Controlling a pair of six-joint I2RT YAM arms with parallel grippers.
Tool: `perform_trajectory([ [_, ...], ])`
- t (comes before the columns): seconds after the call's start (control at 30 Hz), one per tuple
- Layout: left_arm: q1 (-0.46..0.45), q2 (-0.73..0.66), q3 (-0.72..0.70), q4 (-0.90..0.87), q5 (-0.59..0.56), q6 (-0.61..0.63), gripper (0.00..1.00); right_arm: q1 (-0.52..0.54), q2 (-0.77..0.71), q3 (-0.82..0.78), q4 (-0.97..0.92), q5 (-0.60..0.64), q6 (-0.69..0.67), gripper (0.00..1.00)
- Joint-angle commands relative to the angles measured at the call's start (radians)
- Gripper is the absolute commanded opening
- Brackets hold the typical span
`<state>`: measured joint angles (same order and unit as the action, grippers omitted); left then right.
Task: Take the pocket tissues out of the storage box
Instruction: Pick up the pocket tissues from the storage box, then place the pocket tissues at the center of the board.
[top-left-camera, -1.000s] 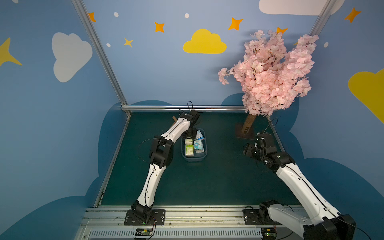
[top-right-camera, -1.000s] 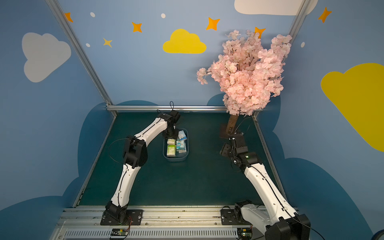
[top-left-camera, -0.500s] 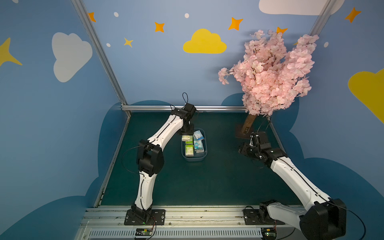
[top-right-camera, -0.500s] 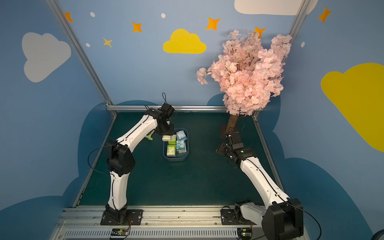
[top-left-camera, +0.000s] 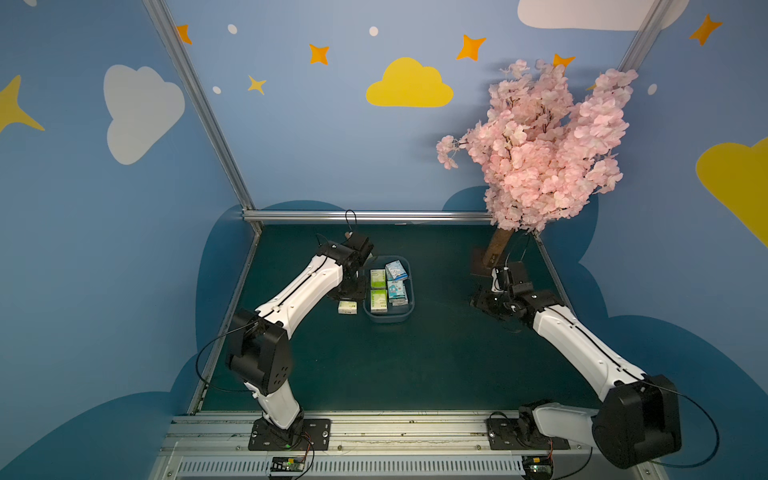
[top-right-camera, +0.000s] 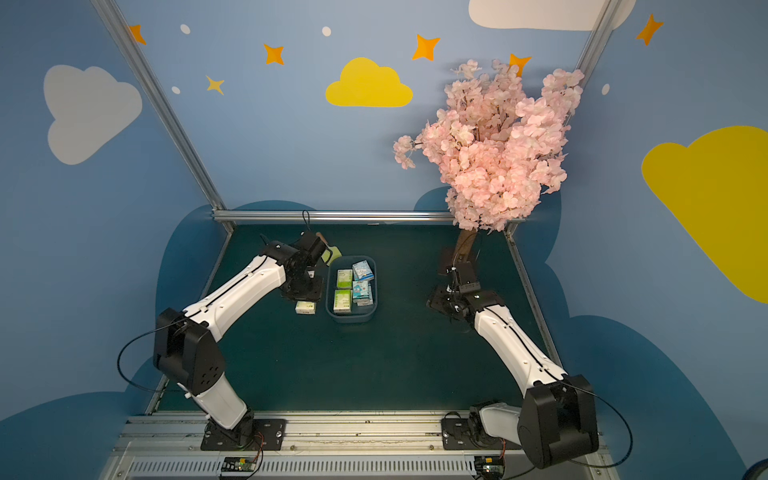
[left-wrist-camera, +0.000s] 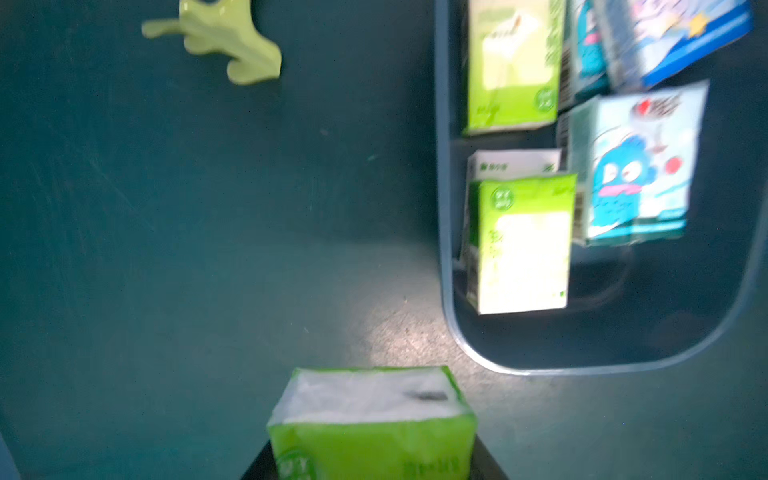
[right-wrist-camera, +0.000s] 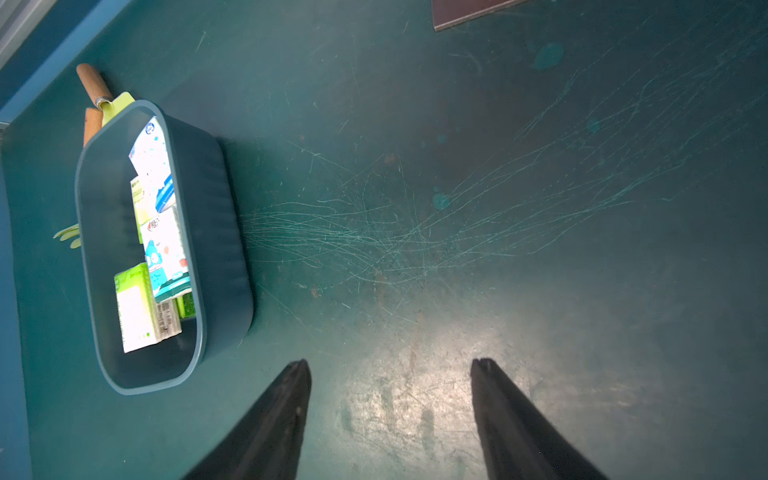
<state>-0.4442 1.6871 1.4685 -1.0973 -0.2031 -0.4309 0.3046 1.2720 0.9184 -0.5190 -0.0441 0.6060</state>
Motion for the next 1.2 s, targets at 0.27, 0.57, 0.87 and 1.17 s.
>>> perform_trajectory([
  [0.27,0.048,-0.119,-0.312,0.208,0.091,-0.091,0.48,-0.002,0.046,0.060,0.019,-0.049,-0.007,0.67],
  [0.57,0.048,-0.068,-0.429,0.339,0.114,-0.069,0.48,-0.001,0.050,0.054,0.014,-0.057,-0.012,0.67],
  [0.87,0.047,-0.011,-0.464,0.403,0.105,-0.014,0.48,-0.002,0.046,0.048,0.010,-0.051,-0.012,0.67],
  [1.17,0.044,0.037,-0.478,0.425,0.103,0.012,0.52,-0.002,0.029,0.025,0.010,-0.036,-0.003,0.67],
])
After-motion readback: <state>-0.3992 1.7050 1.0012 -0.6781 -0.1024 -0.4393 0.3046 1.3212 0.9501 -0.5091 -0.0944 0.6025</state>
